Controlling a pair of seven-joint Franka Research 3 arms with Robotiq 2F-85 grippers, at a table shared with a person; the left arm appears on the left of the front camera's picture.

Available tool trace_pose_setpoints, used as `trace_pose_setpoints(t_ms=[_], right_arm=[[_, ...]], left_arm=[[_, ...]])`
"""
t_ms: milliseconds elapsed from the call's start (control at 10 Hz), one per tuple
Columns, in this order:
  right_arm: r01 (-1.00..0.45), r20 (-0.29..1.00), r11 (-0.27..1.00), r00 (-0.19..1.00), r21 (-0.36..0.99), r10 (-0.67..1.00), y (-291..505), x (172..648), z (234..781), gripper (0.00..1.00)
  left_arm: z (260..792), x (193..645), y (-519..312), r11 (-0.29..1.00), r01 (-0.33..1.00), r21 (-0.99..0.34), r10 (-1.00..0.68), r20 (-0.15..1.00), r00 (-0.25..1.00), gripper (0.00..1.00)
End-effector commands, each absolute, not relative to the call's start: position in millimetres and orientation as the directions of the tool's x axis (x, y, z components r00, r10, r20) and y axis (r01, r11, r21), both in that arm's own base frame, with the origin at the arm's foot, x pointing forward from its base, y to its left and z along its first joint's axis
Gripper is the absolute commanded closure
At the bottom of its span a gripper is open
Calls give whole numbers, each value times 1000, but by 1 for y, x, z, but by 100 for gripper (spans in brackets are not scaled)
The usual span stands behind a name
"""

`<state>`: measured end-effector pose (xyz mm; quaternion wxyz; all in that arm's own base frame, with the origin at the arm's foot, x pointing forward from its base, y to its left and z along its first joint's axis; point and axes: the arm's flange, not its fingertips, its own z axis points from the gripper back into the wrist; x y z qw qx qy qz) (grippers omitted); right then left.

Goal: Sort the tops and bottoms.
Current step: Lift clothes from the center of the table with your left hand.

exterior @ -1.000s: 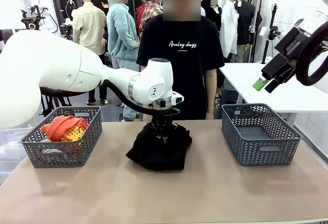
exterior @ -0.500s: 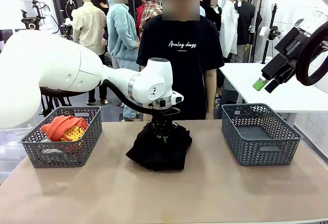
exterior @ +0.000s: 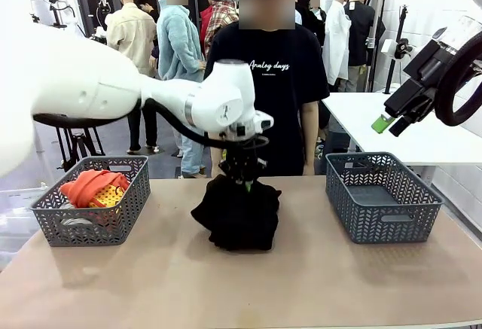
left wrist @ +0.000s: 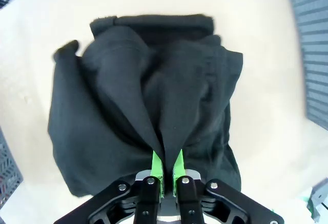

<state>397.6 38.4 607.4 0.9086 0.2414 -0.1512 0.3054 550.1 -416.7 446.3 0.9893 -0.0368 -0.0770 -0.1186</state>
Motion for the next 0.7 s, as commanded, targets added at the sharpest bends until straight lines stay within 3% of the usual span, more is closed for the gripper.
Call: trace_pose_setpoints(t_ms=[0,300,600], right_arm=[[-626,413,703,770,338,487,38,396,606,0],[-626,413,703,770,338,487,38,396,606,0],[-626,413,703,770,338,487,38,396,606,0]], left_arm=[[485,528,-403,967,243,-82,-225,188,956,100],[531,509,-404,955,282,-94,-251,252,934,100],[594,515,-394,955,296,3,-279,344,896,100]])
